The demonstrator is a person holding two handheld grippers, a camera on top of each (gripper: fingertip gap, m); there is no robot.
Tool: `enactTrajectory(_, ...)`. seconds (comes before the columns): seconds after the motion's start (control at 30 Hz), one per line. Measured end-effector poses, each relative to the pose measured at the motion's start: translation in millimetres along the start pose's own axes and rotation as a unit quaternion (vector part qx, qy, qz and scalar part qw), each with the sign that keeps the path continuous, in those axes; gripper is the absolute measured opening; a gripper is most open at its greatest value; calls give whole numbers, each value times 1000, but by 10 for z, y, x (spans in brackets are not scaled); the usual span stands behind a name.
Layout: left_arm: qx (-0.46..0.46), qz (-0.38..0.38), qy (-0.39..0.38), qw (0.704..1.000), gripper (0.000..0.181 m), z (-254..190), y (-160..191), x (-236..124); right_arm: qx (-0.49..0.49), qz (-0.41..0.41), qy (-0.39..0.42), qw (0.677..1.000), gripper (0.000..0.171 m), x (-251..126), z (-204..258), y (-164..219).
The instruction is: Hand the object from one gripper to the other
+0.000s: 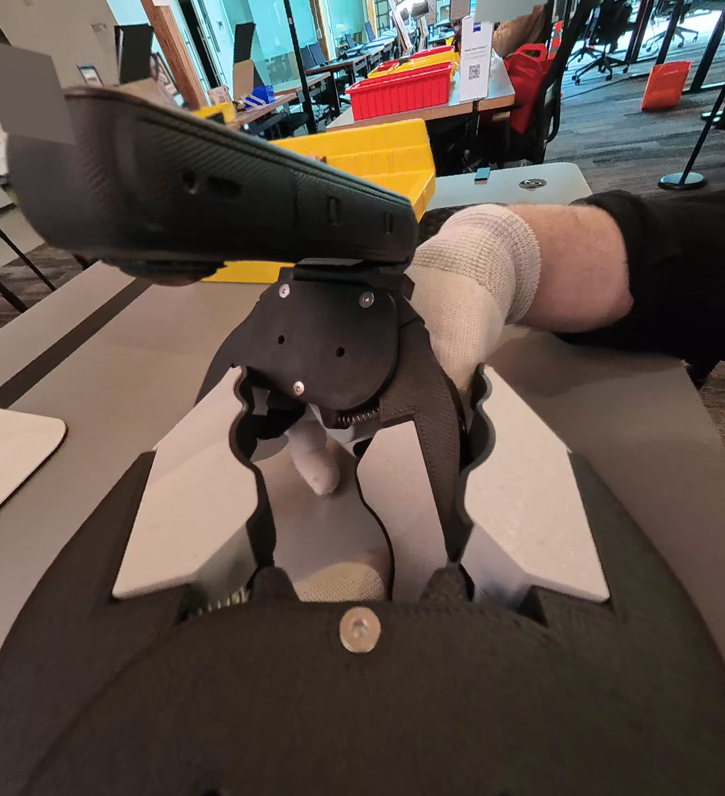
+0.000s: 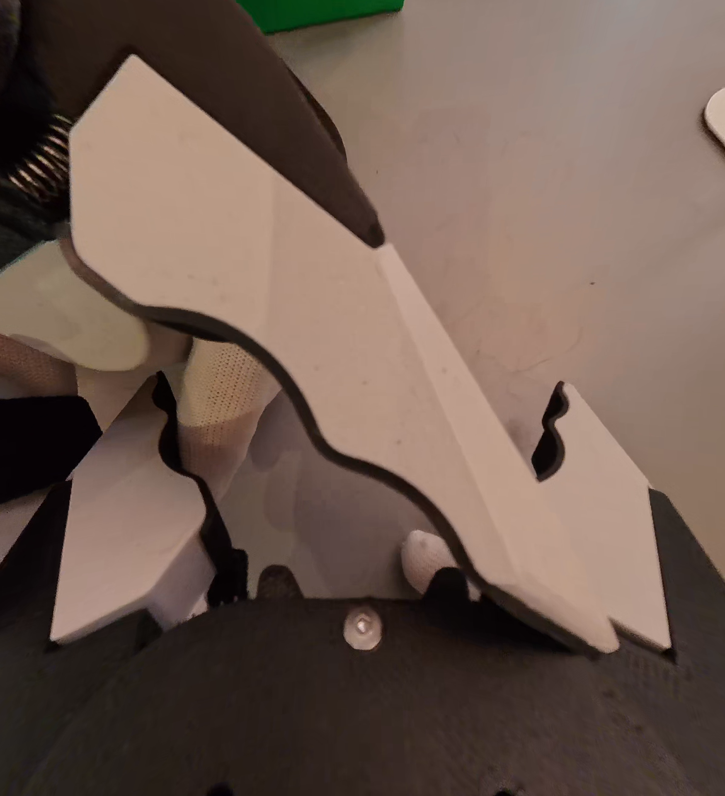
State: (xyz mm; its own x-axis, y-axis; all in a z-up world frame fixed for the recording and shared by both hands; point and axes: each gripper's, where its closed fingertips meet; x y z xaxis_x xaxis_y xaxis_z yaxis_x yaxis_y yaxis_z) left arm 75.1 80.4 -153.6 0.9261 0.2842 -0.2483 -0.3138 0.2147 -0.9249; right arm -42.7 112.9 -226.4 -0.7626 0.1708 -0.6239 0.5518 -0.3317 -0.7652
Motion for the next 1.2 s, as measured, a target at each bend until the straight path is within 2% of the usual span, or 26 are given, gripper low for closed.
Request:
enactTrajectory(0.23,23,2,5,1000,100,-123,14,22,14,26,21,999,160,-26,23,124)
enactTrajectory(0.43,44,-9,9,999,98,-266,-50,38,9,10,14,1000,142,-105,162,165)
enactTrajectory(0.6,42,-7,21,999,103,-295,-17,73,36,45,33,998,147,-92,114,277)
enactTrajectory(0.83,63,0,18,998,104,-302,6,95,44,63,30,997,135,-87,140,322)
enactTrajectory(1.0,74,8,30,997,105,-338,45,74,59,55,54,995,134,-77,137,323)
enactTrajectory(1.03,82,18,29,996,103,-325,84,65,62,45,64,995,136,-53,105,307)
enactTrajectory(1.1,73,24,33,997,97,-312,109,60,91,51,102,989,160,-55,-20,346)
enactTrajectory(1.2,86,37,26,995,96,-294,159,57,82,37,102,991,160,-17,-35,314)
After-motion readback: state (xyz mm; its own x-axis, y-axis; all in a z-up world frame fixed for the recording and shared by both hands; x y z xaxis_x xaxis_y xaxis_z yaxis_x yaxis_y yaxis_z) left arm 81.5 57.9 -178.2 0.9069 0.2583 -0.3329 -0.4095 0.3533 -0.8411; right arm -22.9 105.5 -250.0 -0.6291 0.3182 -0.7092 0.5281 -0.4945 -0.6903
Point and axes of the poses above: each gripper's, where its closed fingertips meet, x out along the fingers, y out of its underside, z = x × y across the jaws, and after that the axes turned 7 degrees about x, right-handed
